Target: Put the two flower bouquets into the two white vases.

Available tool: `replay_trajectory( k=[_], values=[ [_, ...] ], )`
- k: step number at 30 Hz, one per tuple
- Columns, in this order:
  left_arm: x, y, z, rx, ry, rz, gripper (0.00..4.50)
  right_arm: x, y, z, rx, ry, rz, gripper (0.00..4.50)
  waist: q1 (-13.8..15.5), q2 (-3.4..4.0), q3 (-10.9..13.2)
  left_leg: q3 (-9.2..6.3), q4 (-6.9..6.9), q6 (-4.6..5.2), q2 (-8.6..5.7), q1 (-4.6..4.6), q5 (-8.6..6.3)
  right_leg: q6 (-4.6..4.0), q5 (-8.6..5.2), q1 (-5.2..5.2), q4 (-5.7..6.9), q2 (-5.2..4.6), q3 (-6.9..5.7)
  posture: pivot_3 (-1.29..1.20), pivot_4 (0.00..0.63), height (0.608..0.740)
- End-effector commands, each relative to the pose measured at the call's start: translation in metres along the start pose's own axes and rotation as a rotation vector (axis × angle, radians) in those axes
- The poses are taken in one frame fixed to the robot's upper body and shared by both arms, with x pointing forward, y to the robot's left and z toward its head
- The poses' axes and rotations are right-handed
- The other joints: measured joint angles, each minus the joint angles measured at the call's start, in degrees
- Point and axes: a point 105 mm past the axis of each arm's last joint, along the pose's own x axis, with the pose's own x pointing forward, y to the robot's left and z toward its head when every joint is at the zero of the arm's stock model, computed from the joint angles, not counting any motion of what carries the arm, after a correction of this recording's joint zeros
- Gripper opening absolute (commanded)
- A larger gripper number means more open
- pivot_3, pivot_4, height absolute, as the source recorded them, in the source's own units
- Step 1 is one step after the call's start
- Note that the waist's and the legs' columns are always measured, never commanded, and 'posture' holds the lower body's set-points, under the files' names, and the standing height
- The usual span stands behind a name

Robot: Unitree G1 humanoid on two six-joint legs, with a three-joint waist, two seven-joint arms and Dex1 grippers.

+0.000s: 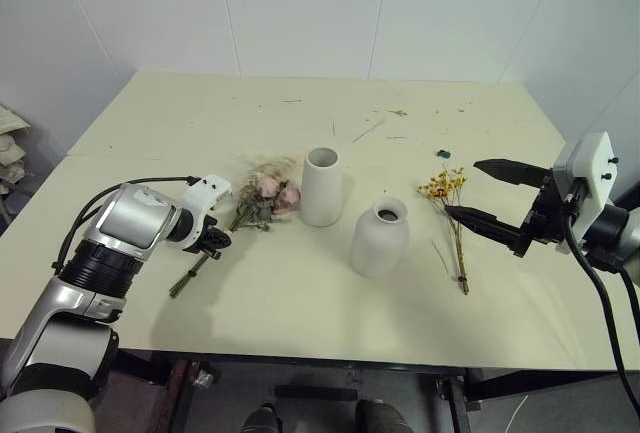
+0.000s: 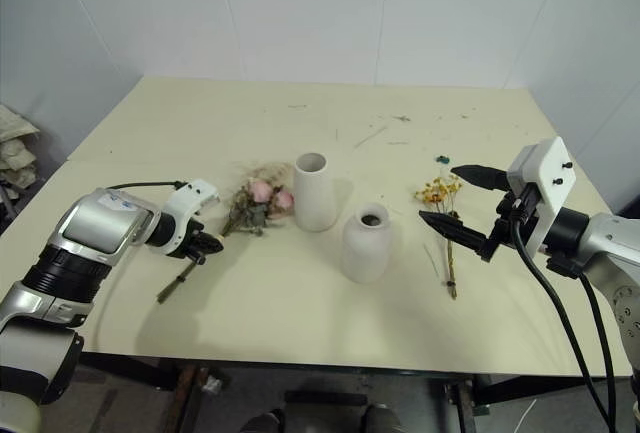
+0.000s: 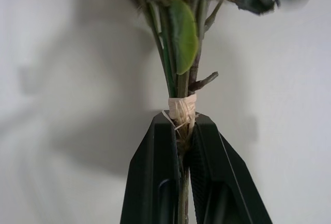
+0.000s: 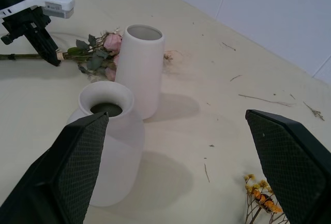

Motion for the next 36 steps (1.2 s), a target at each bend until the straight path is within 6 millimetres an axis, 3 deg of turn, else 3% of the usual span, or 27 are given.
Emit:
replay_trajectory(
  k=[1, 6, 11, 16, 20, 25, 28, 31, 36],
  values=[
    [-0.011, 0.018, 0.032, -0.024, -0.184, 0.081, 0.02, -0.004, -0.003, 0.016, -0.058, -0.054, -0.044, 4.5, 0.07, 0.0, 0.0, 0.0, 0.01, 0.0, 0.0, 0.0, 0.0, 0.0, 0.0, 0.0, 0.0, 0.0, 0.0, 0.0, 0.15, 0.74],
    [-0.022, 0.035, 0.065, -0.011, -0.394, 0.161, 0.02, -0.007, -0.003, 0.015, -0.057, -0.055, -0.064, 4.5, 0.1, -0.01, 0.0, 0.0, 0.07, -0.01, -0.01, -0.02, 0.0, 0.04, 0.02, 0.01, -0.01, -0.01, 0.0, 0.0, 0.15, 0.74],
    [-0.046, 0.058, 0.111, -0.039, -0.701, 0.281, 0.02, -0.011, -0.001, 0.014, -0.053, -0.06, -0.091, 4.5, 0.23, -0.02, 0.0, 0.0, 0.07, -0.01, -0.01, -0.02, 0.0, 0.08, 0.05, 0.0, -0.02, -0.01, 0.0, 0.0, 0.15, 0.74],
    [-0.066, 0.057, 0.146, -0.029, -0.993, 0.293, 0.02, -0.016, 0.008, 0.012, -0.049, -0.064, -0.106, 4.5, 0.28, -0.02, 0.0, 0.08, 0.08, -0.05, -0.03, -0.02, -0.01, 0.14, 0.08, 0.01, -0.03, -0.03, 0.05, 0.0, 0.15, 0.74],
    [-0.082, 0.031, 0.18, 0.025, -1.283, 0.174, 0.02, -0.016, 0.009, 0.013, -0.048, -0.069, -0.117, 4.5, 0.72, -0.03, 0.0, 0.1, 0.17, -0.07, -0.04, -0.05, 0.0, 0.2, 0.13, 0.02, -0.04, -0.03, 0.06, 0.0, 0.15, 0.74],
    [-0.083, -0.004, 0.203, 0.062, -1.422, -0.023, 0.02, -0.016, 0.008, 0.014, -0.046, -0.072, -0.132, 4.5, 1.22, -0.03, 0.0, 0.26, 0.21, -0.07, -0.04, -0.03, -0.01, 0.25, 0.2, 0.04, -0.14, -0.03, 0.16, 0.0, 0.15, 0.74],
    [-0.084, -0.045, 0.22, 0.09, -1.511, -0.239, 0.02, -0.019, 0.01, 0.013, -0.043, -0.069, -0.15, 4.5, 1.52, -0.03, 0.01, 0.28, 0.21, -0.07, -0.05, -0.04, 0.0, 0.29, 0.22, 0.05, -0.19, -0.03, 0.18, 0.0, 0.15, 0.74],
    [-0.085, -0.075, 0.222, 0.133, -1.561, -0.455, 0.02, -0.022, 0.013, 0.014, -0.04, -0.067, -0.169, 4.5, 1.68, -0.04, 0.01, 0.28, 0.21, -0.07, -0.07, -0.09, 0.0, 0.33, 0.24, 0.06, -0.25, -0.03, 0.18, 0.0, 0.15, 0.74],
    [-0.078, -0.091, 0.22, 0.124, -1.532, -0.602, 0.02, -0.026, 0.015, 0.013, -0.033, -0.061, -0.199, 4.5, 1.07, -0.04, 0.01, 0.39, 0.19, -0.02, -0.03, 0.0, -0.03, 0.33, 0.24, 0.05, -0.24, 0.01, 0.29, 0.0, 0.15, 0.74]
  ],
)
